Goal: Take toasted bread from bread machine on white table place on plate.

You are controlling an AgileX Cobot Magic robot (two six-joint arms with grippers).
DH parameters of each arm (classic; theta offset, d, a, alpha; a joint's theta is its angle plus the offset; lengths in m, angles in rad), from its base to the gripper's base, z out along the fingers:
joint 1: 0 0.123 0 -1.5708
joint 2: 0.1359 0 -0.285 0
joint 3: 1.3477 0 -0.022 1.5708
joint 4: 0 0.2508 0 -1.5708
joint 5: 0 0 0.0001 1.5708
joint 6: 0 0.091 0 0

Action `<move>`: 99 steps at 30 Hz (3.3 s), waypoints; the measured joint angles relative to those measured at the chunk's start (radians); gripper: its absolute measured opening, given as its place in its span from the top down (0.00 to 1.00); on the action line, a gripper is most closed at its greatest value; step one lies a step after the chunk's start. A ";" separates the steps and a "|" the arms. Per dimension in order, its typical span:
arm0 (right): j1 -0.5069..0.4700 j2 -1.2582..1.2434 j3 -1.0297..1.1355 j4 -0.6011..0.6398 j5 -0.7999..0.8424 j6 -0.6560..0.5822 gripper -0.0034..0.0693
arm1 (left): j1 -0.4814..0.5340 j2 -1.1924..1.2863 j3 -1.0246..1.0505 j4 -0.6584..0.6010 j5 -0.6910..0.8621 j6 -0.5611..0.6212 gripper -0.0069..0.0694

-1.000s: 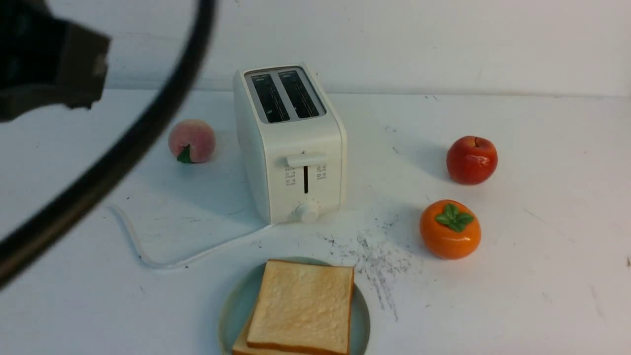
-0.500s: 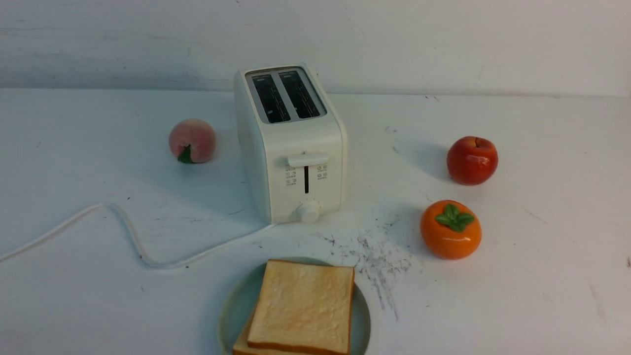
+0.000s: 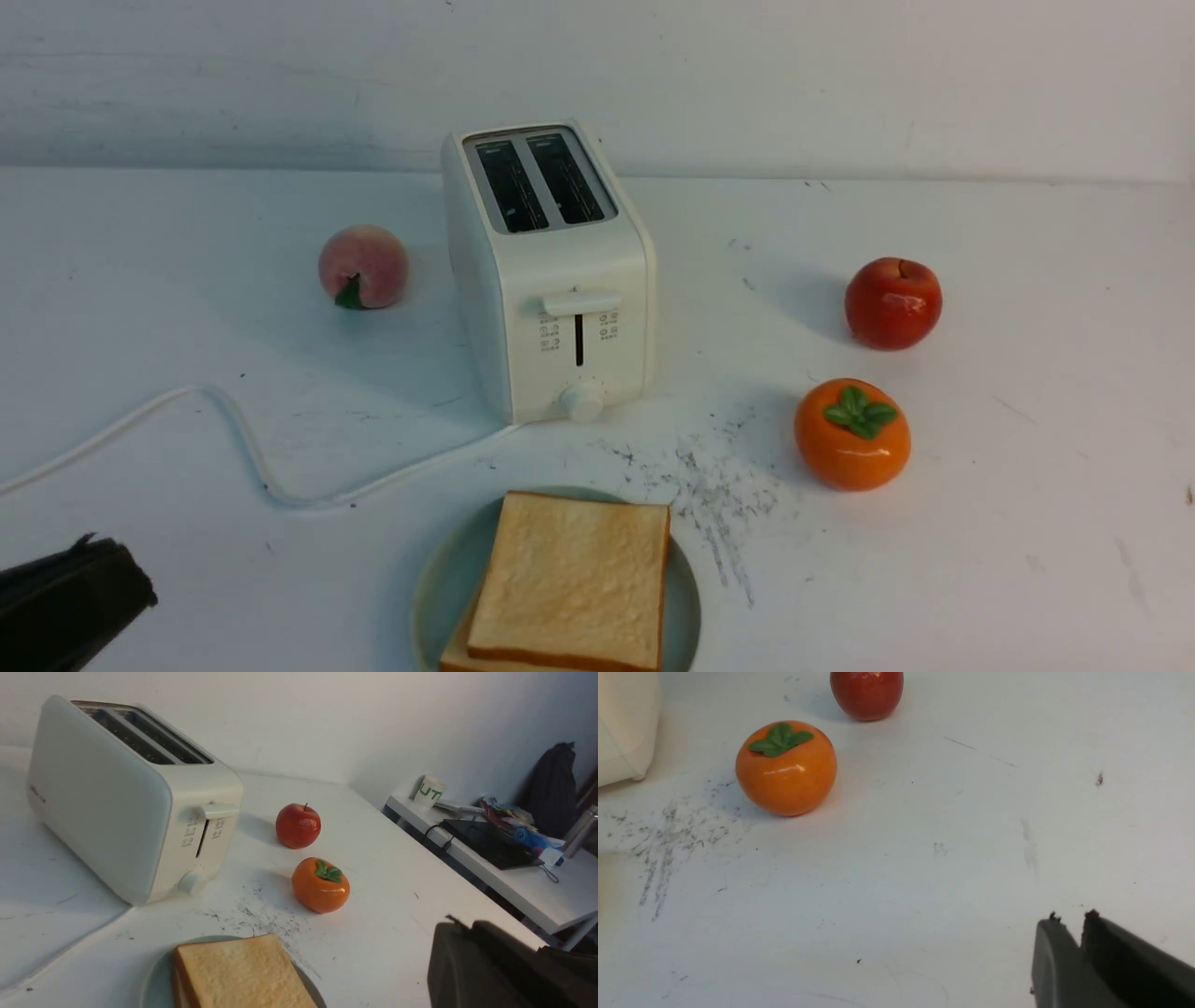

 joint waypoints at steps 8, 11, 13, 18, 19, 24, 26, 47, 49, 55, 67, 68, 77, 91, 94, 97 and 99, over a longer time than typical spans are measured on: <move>0.000 0.000 0.000 0.000 0.000 0.000 0.82 | 0.000 0.000 0.008 -0.035 0.037 -0.001 0.88; 0.000 0.000 0.000 0.000 0.000 0.000 0.82 | 0.000 0.000 0.008 -0.074 0.037 -0.001 0.87; 0.000 0.000 0.000 0.000 0.000 0.000 0.82 | 0.000 0.000 0.009 -0.148 0.040 -0.001 0.87; 0.000 0.000 0.000 0.000 0.000 0.000 0.82 | 0.000 -0.003 0.072 -0.289 -0.002 0.001 0.86; 0.000 0.000 0.000 0.000 0.000 0.000 0.82 | 0.000 -0.005 0.094 -0.323 -0.007 0.012 0.86; 0.000 0.000 0.000 0.000 0.000 0.000 0.82 | 0.072 -0.015 0.178 -0.443 -0.012 0.145 0.86; 0.000 0.000 0.000 0.000 0.000 0.000 0.81 | 0.132 -0.015 0.199 -0.483 -0.012 0.243 0.86; 0.000 0.000 0.000 0.000 0.000 0.000 0.78 | 0.866 -0.207 0.305 -0.610 0.064 0.731 0.84; 0.000 0.000 0.000 0.000 0.000 0.000 0.78 | 0.869 -0.220 0.353 -0.611 0.067 0.732 0.84; 0.000 0.000 0.000 0.000 0.000 0.000 0.76 | 0.856 -0.222 0.412 -0.611 0.041 0.715 0.84; 0.000 0.000 0.000 0.000 0.000 0.000 0.76 | 0.789 -0.222 0.412 -0.607 0.036 0.710 0.82; 0.000 0.000 0.000 0.000 0.000 0.000 0.76 | 0.793 -0.222 0.412 -0.607 0.036 0.710 0.82; 0.000 0.000 0.000 0.000 0.000 0.000 0.75 | 0.856 -0.222 0.412 -0.573 0.033 0.710 0.81; 0.000 0.000 0.000 0.000 0.000 0.000 0.73 | 0.796 -0.222 0.412 -0.572 0.032 0.710 0.79; 0.000 0.000 0.000 0.000 0.000 0.000 0.72 | 0.796 -0.222 0.412 -0.570 0.032 0.710 0.79; 0.000 0.000 0.000 0.000 0.000 0.000 0.72 | 0.796 -0.222 0.412 -0.569 0.032 0.710 0.79; 0.000 0.000 0.000 0.000 0.000 0.000 0.72 | 0.796 -0.222 0.412 -0.569 0.032 0.710 0.79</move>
